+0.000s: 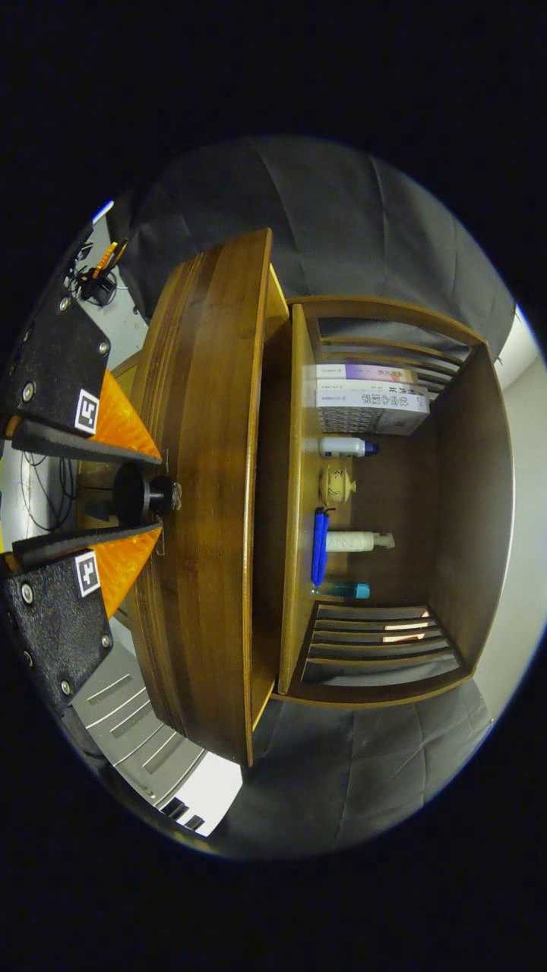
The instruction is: Pull open the drawer, take out the items inside it, and place them on the countertop above the cabinet.
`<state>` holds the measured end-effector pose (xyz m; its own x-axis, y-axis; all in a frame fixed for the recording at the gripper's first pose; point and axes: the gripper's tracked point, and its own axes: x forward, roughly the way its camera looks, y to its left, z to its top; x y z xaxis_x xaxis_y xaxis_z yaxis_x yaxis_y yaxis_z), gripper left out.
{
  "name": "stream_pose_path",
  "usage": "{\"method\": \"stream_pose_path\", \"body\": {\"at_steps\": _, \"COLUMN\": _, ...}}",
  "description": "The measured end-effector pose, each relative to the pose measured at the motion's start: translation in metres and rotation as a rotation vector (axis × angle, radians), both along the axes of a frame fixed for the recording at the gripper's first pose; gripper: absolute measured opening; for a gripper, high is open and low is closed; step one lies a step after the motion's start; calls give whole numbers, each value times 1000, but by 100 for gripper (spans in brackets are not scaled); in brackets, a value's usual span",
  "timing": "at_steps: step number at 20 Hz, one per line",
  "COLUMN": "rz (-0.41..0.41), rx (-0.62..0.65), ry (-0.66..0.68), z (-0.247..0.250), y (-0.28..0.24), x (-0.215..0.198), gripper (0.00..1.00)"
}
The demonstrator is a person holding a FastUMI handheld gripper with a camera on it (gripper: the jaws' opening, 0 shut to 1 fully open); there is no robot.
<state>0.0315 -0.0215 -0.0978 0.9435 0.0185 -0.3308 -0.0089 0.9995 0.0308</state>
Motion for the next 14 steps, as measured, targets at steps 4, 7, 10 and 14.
{"method": "stream_pose_path", "body": {"at_steps": 4, "rz": 8, "rx": 25, "ry": 7, "z": -1, "y": 3, "x": -23, "gripper": 42}}
{"method": "stream_pose_path", "body": {"at_steps": 7, "rz": 21, "rx": 23, "ry": 8, "z": 2, "y": 7, "x": -38, "gripper": 42}}
{"method": "stream_pose_path", "body": {"at_steps": 10, "rz": 17, "rx": 64, "ry": -103, "z": 39, "y": 6, "x": -48, "gripper": 34}}
{"method": "stream_pose_path", "body": {"at_steps": 14, "rz": -45, "rx": 118, "ry": -100, "z": 46, "y": -3, "x": -57, "gripper": 18}}
